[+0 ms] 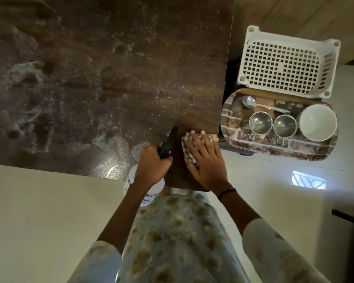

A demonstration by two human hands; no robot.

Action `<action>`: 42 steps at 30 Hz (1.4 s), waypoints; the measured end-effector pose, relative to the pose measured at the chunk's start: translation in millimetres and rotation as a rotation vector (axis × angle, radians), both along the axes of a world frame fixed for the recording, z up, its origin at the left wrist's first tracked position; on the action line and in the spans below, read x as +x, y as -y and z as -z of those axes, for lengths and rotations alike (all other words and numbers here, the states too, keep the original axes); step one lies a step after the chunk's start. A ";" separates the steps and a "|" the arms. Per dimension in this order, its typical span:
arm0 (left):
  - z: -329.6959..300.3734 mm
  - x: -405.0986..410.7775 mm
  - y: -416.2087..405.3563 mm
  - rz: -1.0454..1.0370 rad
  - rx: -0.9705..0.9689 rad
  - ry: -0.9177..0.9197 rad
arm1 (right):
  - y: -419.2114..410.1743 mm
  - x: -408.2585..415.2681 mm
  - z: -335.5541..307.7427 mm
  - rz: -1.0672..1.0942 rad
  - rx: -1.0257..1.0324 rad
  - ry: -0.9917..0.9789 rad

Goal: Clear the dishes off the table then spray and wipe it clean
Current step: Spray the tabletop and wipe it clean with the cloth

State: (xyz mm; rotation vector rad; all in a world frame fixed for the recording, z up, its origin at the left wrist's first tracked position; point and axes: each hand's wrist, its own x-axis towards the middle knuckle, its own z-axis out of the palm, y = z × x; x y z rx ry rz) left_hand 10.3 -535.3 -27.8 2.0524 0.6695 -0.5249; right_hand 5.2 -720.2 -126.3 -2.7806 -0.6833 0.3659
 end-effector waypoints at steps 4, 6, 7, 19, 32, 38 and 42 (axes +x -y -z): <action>-1.9 4.1 -1.0 -0.024 -0.022 -0.006 | 1.2 36.3 -1.1 0.184 -0.056 0.033; -1.8 5.3 -2.7 -0.037 -0.036 0.000 | -25.0 58.4 -2.4 0.260 -0.050 0.044; -1.6 6.1 -3.6 -0.039 -0.039 0.002 | -39.2 65.2 -1.9 0.257 -0.041 0.034; -0.8 20.9 -10.8 -0.024 -0.023 0.007 | 7.2 35.8 1.5 0.002 -0.044 0.032; 2.5 64.4 9.1 0.088 0.004 0.022 | -21.5 33.0 2.6 -0.160 0.063 0.039; 3.6 91.7 36.4 0.210 -0.014 -0.039 | 7.3 52.1 1.9 0.094 -0.027 0.062; 8.3 98.7 44.8 0.229 0.001 -0.086 | 6.9 51.7 2.2 0.093 -0.003 0.105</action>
